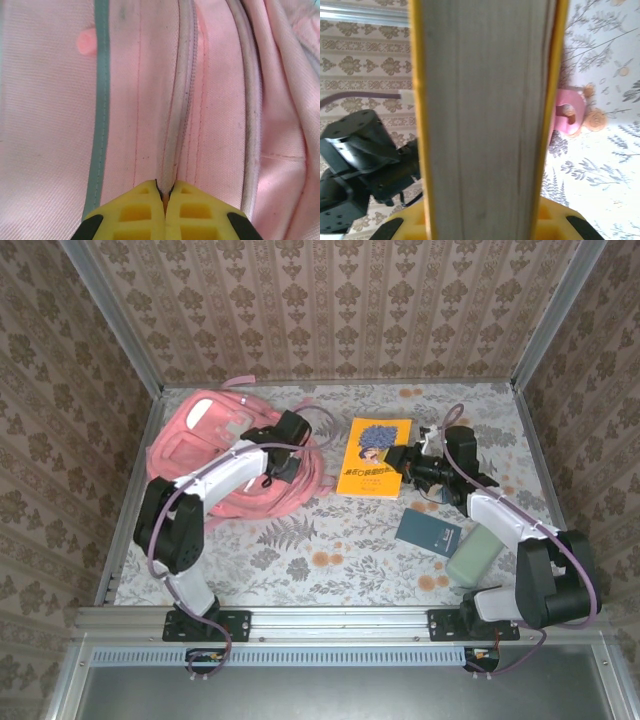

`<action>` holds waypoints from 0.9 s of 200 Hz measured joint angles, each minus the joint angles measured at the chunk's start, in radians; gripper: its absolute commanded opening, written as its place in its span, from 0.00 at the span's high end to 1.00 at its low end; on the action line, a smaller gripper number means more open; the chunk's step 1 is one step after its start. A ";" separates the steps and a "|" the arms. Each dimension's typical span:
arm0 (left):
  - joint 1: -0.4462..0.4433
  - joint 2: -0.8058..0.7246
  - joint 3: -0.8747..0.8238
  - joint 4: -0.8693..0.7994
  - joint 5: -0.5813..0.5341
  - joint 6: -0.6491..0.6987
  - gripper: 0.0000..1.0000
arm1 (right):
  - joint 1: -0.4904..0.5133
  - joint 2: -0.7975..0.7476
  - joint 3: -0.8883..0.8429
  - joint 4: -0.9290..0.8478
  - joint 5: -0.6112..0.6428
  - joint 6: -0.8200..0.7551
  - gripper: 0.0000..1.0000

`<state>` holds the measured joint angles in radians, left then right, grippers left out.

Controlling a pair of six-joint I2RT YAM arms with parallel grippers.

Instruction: Pack books, pencil case, and school supplies into a backpack

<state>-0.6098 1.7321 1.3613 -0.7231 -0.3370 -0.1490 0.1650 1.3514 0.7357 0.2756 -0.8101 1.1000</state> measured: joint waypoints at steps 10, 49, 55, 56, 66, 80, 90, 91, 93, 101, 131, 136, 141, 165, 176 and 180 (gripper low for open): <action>0.010 -0.036 0.025 -0.020 0.005 -0.004 1.00 | 0.020 0.005 0.000 0.027 0.007 0.011 1.00; 0.061 -0.192 0.122 -0.059 0.053 -0.031 1.00 | 0.105 0.100 0.010 0.126 0.039 0.062 1.00; 0.069 -0.210 0.132 -0.060 0.065 -0.037 1.00 | 0.121 0.125 0.019 0.132 0.046 0.068 1.00; 0.071 -0.214 0.134 -0.061 0.069 -0.039 1.00 | 0.123 0.130 0.021 0.133 0.048 0.069 1.00; 0.083 -0.244 0.148 -0.063 0.097 -0.047 1.00 | 0.151 0.173 0.041 0.142 0.058 0.080 1.00; 0.095 -0.274 0.156 -0.064 0.144 -0.063 1.00 | 0.187 0.229 0.074 0.160 0.073 0.096 1.00; 0.102 -0.288 0.156 -0.066 0.181 -0.075 1.00 | 0.212 0.276 0.103 0.192 0.082 0.113 1.00; 0.102 -0.288 0.156 -0.067 0.183 -0.076 1.00 | 0.214 0.279 0.105 0.194 0.084 0.114 1.00; 0.103 -0.290 0.157 -0.068 0.190 -0.078 1.00 | 0.218 0.290 0.111 0.201 0.087 0.121 1.00; 0.108 -0.296 0.157 -0.072 0.218 -0.087 1.00 | 0.237 0.329 0.135 0.225 0.098 0.139 1.00; 0.114 -0.297 0.155 -0.079 0.292 -0.120 1.00 | 0.303 0.486 0.269 0.276 0.147 0.190 1.00; 0.114 -0.298 0.154 -0.079 0.299 -0.126 1.00 | 0.314 0.513 0.295 0.277 0.159 0.199 1.00; 0.115 -0.299 0.151 -0.078 0.307 -0.132 1.00 | 0.325 0.540 0.321 0.277 0.173 0.207 1.00; 0.115 -0.302 0.138 -0.076 0.335 -0.156 1.00 | 0.372 0.666 0.449 0.273 0.233 0.233 1.00; 0.115 -0.303 0.135 -0.072 0.344 -0.166 1.00 | 0.394 0.731 0.525 0.255 0.257 0.240 1.00; 0.116 -0.303 0.133 -0.071 0.346 -0.169 1.00 | 0.401 0.755 0.555 0.244 0.268 0.240 1.00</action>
<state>-0.4942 1.4292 1.4944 -0.7937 0.0093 -0.3176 0.5659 2.1063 1.2911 0.5198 -0.5419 1.3403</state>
